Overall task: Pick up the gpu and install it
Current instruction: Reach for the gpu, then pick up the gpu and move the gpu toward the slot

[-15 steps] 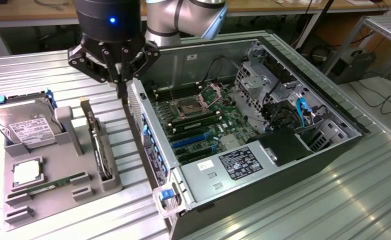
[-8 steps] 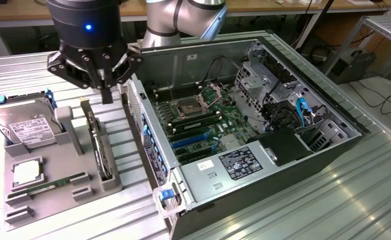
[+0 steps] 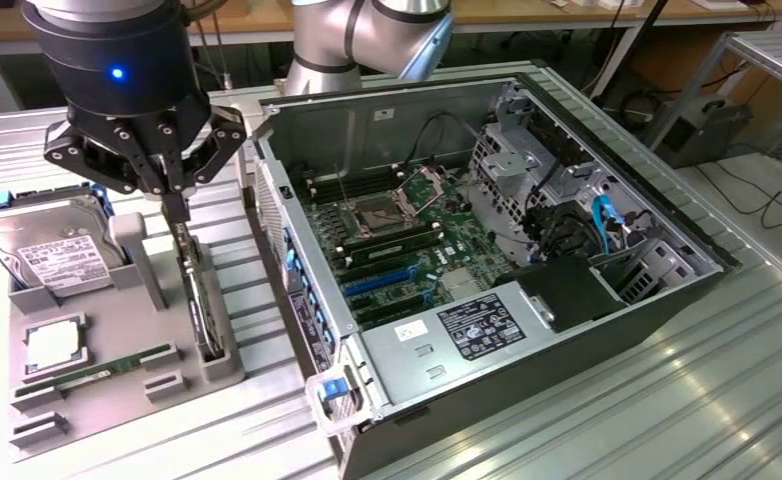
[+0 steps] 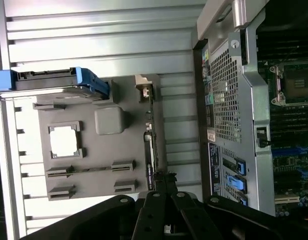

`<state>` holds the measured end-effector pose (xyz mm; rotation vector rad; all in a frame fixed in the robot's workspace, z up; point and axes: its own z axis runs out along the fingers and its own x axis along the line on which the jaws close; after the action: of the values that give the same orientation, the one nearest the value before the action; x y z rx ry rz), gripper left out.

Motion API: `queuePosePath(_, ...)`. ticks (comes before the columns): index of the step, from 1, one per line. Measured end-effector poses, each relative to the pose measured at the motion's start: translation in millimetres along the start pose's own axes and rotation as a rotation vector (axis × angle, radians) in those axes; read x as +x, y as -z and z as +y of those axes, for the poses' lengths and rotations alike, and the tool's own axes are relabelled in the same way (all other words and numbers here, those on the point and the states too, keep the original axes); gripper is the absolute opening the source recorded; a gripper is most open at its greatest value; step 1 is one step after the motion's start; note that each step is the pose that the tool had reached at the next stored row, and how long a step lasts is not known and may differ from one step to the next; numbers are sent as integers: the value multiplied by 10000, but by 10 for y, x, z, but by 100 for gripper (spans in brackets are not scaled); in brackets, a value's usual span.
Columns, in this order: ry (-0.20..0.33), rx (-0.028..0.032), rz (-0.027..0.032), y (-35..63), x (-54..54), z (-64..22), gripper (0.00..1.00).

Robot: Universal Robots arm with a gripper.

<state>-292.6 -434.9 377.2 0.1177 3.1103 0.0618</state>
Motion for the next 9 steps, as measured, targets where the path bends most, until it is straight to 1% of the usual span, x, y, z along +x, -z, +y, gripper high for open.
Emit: queuePosePath(9,0,0,0,0,0,0,11)
